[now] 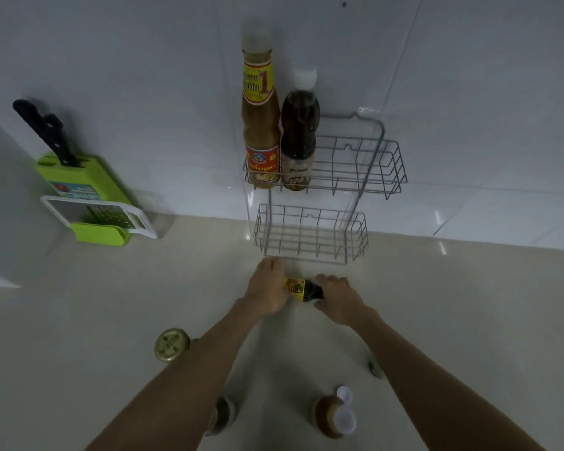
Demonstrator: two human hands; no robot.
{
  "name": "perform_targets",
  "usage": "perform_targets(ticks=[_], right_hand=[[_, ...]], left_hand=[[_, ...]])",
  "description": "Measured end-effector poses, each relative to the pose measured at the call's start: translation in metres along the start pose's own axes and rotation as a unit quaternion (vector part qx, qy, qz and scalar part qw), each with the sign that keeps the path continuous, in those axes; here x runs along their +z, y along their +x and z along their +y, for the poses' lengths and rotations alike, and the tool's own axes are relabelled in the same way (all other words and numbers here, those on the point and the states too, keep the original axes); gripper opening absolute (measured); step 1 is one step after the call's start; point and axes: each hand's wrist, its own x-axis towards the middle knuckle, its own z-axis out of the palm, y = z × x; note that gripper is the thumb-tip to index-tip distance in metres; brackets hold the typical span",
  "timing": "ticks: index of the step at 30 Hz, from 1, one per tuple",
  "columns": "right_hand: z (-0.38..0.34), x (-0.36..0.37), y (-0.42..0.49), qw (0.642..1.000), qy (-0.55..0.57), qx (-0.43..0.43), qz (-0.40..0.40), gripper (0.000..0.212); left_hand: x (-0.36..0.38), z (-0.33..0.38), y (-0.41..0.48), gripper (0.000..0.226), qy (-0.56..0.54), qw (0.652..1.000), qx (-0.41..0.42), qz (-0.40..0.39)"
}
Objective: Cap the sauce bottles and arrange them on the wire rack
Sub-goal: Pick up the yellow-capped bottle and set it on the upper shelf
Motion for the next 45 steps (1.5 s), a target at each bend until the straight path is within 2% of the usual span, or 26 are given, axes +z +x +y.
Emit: perform_targets(ticks=[2, 3, 7, 9, 11, 14, 17, 20, 21, 24, 26, 28, 30, 34, 37, 39, 41, 45], right_hand=[[0.002, 0.011, 0.006, 0.999, -0.050, 0.001, 0.018, 0.047], [0.003, 0.013, 0.008, 0.998, -0.064, 0.004, 0.028, 0.043], [0.006, 0.011, 0.009, 0.998, -0.015, -0.010, 0.062, 0.034], [0.009, 0.003, 0.003, 0.988, 0.035, -0.047, 0.143, 0.032], [0.010, -0.013, -0.006, 0.965, 0.079, -0.120, 0.218, 0.034], [0.010, -0.044, -0.023, 0.933, 0.081, -0.264, 0.231, 0.045], [0.010, -0.063, -0.041, 0.904, 0.174, -0.269, 0.282, 0.046], [0.009, -0.073, -0.059, 0.864, 0.293, -0.197, 0.359, 0.047], [0.007, -0.075, -0.066, 0.850, 0.364, -0.164, 0.342, 0.051], [-0.011, -0.074, -0.085, 0.737, 0.632, -0.079, 0.228, 0.046], [-0.025, -0.079, -0.088, 0.699, 0.682, -0.025, 0.213, 0.044], [-0.037, -0.096, -0.091, 0.688, 0.687, -0.002, 0.235, 0.053], [-0.045, -0.123, -0.097, 0.695, 0.667, -0.024, 0.267, 0.054], [-0.051, -0.192, -0.109, 0.741, 0.535, -0.141, 0.381, 0.058], [-0.054, -0.232, -0.104, 0.760, 0.429, -0.164, 0.460, 0.060], [-0.060, -0.250, -0.092, 0.782, 0.375, -0.180, 0.464, 0.059], [-0.063, -0.260, -0.074, 0.815, 0.330, -0.204, 0.432, 0.059], [-0.067, -0.261, -0.042, 0.868, 0.266, -0.216, 0.360, 0.066]], left_hand=[[0.015, -0.011, 0.002, 0.073, 0.090, 0.992, 0.027, -0.080], [0.019, -0.015, 0.003, 0.074, 0.126, 0.987, 0.037, -0.094], [0.029, -0.022, 0.007, 0.069, 0.185, 0.980, 0.053, -0.040], [0.028, -0.023, 0.010, 0.064, 0.185, 0.981, 0.045, -0.019], [0.024, -0.022, 0.013, 0.056, 0.141, 0.989, 0.038, -0.031], [0.011, -0.017, 0.003, 0.035, -0.067, 0.992, 0.050, -0.091], [-0.001, -0.008, -0.012, 0.041, -0.176, 0.976, 0.090, -0.095], [-0.009, 0.004, -0.026, 0.044, -0.223, 0.968, 0.114, -0.025], [-0.012, 0.009, -0.032, 0.046, -0.232, 0.966, 0.114, 0.016], [-0.024, 0.026, -0.044, 0.048, -0.186, 0.957, 0.129, 0.180], [-0.031, 0.038, -0.049, 0.050, -0.119, 0.941, 0.158, 0.273], [-0.036, 0.048, -0.051, 0.053, -0.076, 0.925, 0.188, 0.320], [-0.048, 0.057, -0.054, 0.057, -0.100, 0.920, 0.199, 0.324], [-0.091, 0.066, -0.048, 0.082, -0.188, 0.898, 0.212, 0.336], [-0.126, 0.069, -0.038, 0.097, -0.237, 0.879, 0.173, 0.377], [-0.148, 0.069, -0.024, 0.109, -0.275, 0.887, 0.115, 0.352], [-0.164, 0.069, -0.008, 0.120, -0.321, 0.891, 0.068, 0.313], [-0.170, 0.071, 0.003, 0.123, -0.420, 0.883, 0.068, 0.197]])
